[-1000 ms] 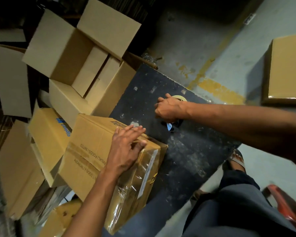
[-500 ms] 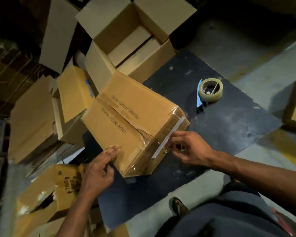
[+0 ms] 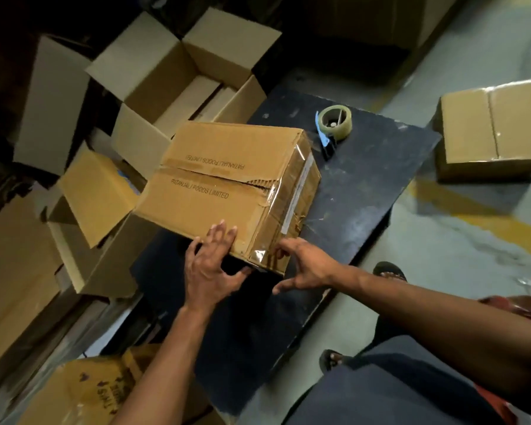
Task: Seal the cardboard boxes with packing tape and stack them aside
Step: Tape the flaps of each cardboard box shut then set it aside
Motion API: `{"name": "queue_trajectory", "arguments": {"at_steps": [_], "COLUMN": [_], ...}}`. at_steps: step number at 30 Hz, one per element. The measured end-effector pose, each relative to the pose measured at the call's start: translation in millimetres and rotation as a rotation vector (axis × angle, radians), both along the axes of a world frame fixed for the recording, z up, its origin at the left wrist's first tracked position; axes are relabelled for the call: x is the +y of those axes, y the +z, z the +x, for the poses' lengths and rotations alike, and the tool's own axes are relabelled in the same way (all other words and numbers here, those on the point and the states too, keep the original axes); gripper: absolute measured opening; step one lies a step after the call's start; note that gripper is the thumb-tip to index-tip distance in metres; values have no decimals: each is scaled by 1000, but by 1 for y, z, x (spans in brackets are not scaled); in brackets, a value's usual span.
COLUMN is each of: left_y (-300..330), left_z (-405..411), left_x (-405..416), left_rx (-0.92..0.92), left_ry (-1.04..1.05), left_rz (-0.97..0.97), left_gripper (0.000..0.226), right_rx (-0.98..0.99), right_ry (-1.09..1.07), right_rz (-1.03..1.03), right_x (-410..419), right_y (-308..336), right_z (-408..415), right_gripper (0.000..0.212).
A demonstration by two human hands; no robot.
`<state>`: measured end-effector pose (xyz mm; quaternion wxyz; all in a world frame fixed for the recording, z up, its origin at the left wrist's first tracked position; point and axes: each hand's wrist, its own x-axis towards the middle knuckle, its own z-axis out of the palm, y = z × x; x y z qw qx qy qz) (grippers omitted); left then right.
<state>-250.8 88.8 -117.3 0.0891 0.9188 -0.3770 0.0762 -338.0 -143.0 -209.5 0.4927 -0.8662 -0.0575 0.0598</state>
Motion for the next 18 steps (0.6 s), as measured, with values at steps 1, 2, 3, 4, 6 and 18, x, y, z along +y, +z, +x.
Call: {"name": "queue_trajectory", "arguments": {"at_steps": [1, 2, 3, 4, 6, 18], "left_y": [-1, -2, -3, -4, -5, -20], "left_z": [-1, -1, -2, -4, -10, -31], "left_x": [0, -1, -2, -4, -9, -34], "left_rx": [-4, -5, 4, 17, 33, 111], "left_ry": [3, 13, 31, 54, 100, 267], "left_rz": [3, 6, 9, 14, 15, -172], "left_gripper": [89, 92, 95, 97, 98, 88], "right_rx": [-8, -26, -47, -66, -103, -65], "right_ry": [-27, -55, -86, -117, -161, -167], "right_rz": [17, 33, 49, 67, 99, 99], "right_x": [6, 11, 14, 16, 18, 21], "right_y": [0, -1, -1, -1, -2, -19], "right_z": [0, 1, 1, 2, 2, 3], "right_gripper": [88, 88, 85, 78, 65, 44]}}
